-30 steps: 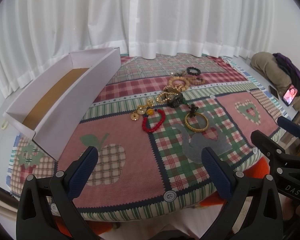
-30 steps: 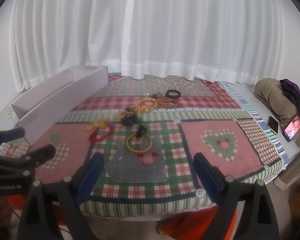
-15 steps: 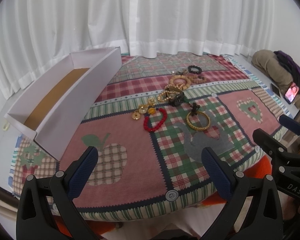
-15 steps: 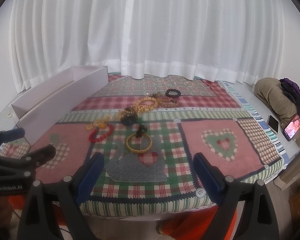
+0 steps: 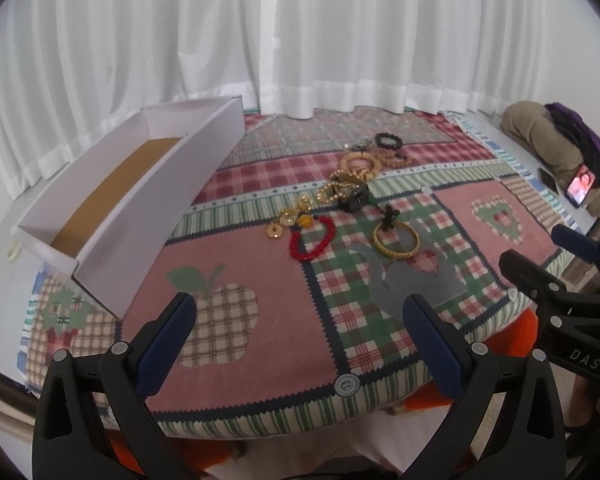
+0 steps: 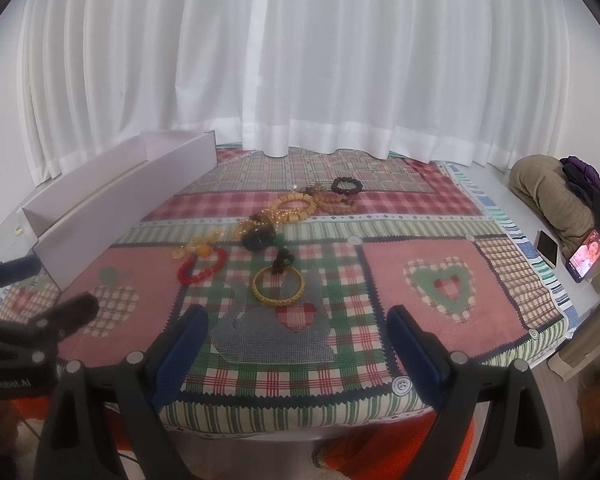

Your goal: Organize jewelry

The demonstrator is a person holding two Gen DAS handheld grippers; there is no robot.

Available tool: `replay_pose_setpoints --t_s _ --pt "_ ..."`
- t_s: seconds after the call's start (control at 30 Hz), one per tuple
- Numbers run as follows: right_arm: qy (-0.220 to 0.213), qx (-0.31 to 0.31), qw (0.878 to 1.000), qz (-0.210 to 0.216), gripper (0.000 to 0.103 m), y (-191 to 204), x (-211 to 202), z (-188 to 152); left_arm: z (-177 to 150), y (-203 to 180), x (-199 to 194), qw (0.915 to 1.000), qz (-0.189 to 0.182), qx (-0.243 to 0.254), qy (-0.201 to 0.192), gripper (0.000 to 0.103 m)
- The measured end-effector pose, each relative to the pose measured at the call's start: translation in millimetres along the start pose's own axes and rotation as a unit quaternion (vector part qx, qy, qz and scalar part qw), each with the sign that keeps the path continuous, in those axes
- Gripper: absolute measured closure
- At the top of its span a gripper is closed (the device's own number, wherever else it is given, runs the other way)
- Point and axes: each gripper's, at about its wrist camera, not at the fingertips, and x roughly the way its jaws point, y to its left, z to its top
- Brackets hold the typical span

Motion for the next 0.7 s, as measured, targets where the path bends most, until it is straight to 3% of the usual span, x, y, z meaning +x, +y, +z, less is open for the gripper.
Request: replay_pose_setpoints --t_s 0.37,0.57,0.7 --pt "0.003 0.001 1.000 0.001 0.010 -2 1 0 -1 4 -10 0.9996 0.020 0.001 -0.021 0.000" --pt "0.008 0.001 1.000 0.005 0.010 -7 3 4 -10 14 -22 0.9990 0.002 -0.008 -0.043 0.000" --pt "0.005 -0.001 1.000 0.006 0.010 -7 3 4 -18 14 -19 0.9995 -0.005 -0.006 -0.029 0.000"
